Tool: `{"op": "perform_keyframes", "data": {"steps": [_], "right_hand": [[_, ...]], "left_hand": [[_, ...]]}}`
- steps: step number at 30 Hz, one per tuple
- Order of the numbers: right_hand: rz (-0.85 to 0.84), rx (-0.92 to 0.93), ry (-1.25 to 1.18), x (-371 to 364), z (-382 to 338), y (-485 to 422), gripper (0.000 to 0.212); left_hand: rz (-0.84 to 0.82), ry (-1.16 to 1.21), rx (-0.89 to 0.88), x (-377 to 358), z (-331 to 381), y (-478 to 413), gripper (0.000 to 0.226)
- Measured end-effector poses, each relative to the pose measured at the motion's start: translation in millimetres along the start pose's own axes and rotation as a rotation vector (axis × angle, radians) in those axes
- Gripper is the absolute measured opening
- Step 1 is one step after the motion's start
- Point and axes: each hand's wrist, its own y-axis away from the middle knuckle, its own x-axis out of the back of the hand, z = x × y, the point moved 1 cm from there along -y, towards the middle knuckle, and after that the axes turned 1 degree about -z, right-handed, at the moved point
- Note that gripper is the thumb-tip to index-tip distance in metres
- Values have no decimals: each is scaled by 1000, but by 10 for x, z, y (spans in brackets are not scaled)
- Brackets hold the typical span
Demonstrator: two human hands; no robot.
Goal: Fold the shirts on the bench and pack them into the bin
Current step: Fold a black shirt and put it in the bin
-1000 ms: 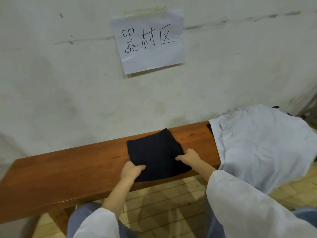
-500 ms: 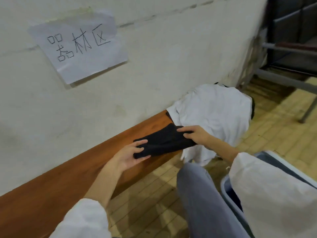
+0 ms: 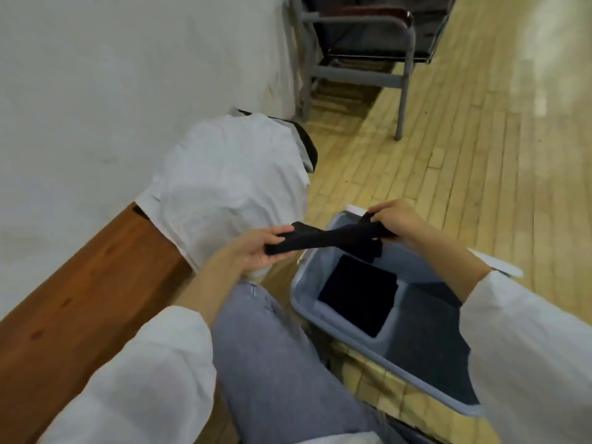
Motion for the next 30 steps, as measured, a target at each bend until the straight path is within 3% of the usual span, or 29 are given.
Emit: {"op": "perform_keyframes", "data": {"steps": [7,13,18,25,30], "right_hand": [[-4,-290,-91,408,1144,-417,30],[-48,-440,-133,396,1900,-678,36],[-8,-513,-176,335,2235,-933,40],[122,-359,-122,261,2360,-1462,43],[196,-220,23,-167,2866,-1687,43]], "left_hand": [[57,-225,174,-640,-518,-957,39],[118,-292,331,-666,-965,-1609,29],[177,-359,358,-710,-1150,-2007,31],[256,-476,135,-916,-992,-2644,38],[299,-784,37,-578,-1393,-3135,40]]}}
